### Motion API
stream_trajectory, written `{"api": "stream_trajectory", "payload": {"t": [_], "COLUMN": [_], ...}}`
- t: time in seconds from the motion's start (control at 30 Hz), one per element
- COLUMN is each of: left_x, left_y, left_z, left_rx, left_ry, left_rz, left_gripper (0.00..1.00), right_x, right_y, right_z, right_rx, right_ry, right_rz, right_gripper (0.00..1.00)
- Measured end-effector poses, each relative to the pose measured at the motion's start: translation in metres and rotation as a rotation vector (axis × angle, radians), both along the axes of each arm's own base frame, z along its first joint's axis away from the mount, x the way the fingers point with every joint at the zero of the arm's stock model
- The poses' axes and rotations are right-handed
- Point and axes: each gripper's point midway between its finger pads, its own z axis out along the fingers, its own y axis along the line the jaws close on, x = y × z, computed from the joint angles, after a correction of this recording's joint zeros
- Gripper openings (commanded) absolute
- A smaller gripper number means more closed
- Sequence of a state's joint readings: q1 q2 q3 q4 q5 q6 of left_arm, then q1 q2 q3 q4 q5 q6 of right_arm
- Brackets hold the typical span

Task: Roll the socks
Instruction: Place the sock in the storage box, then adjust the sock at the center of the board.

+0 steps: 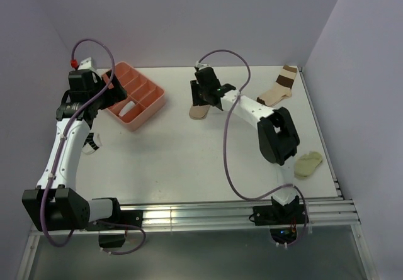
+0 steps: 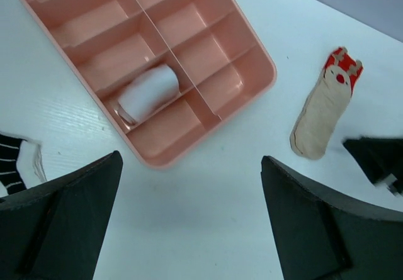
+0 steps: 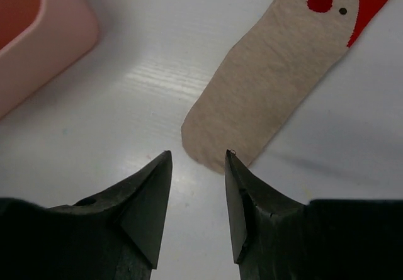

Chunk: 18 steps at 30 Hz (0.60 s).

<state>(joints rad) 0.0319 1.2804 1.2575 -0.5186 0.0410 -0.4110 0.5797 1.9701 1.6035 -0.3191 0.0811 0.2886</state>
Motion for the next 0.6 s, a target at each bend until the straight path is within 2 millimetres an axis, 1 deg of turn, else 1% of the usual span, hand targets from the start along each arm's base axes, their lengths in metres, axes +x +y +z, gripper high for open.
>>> {"api": "stream_trajectory", "payload": {"t": [0.03,0.13,0.2,0.3,0.37,0.4,0.47,0.5,0.6], "left_x": [-0.004,-0.016,-0.021,-0.025,-0.03,-0.034,-0.044,-0.048,-0.061], "left_y": [-0.003,-0.013,-0.017,-0.026,-0.035,-0.039,-0.048,-0.053,-0.069], "left_z": [-0.001,-0.002,-0.001,0.001,-0.004,-0.009,-0.021,-0.027,-0.043], "left_rx": [-0.004,-0.015,-0.023,-0.035,-0.042,-0.043,-0.047,-0.048,-0.06], "left_ry": [0.003,0.006,0.007,0.002,0.011,0.018,0.042,0.051,0.091], "left_rz": [-0.009,-0.042,-0.059,-0.093,-0.121,-0.134,-0.165,-0.18,-0.223], "left_gripper": [0.97,0.97,0.96,0.96,0.97,0.97,0.97,0.97,0.96], "right_x": [0.008,0.021,0.026,0.022,0.017,0.017,0.015,0.015,0.003], "right_y": [0.003,0.008,0.009,0.005,0.001,0.001,0.0,-0.001,-0.003], "right_z": [-0.012,-0.042,-0.063,-0.091,-0.108,-0.11,-0.112,-0.113,-0.113], "right_rx": [-0.016,-0.058,-0.087,-0.127,-0.148,-0.147,-0.135,-0.128,-0.102], "right_ry": [0.011,0.051,0.081,0.134,0.171,0.174,0.174,0.171,0.174], "right_rz": [-0.005,-0.019,-0.026,-0.034,-0.041,-0.049,-0.062,-0.073,-0.099], "right_gripper": [0.46,0.46,0.46,0.45,0.45,0.45,0.4,0.4,0.37]}}
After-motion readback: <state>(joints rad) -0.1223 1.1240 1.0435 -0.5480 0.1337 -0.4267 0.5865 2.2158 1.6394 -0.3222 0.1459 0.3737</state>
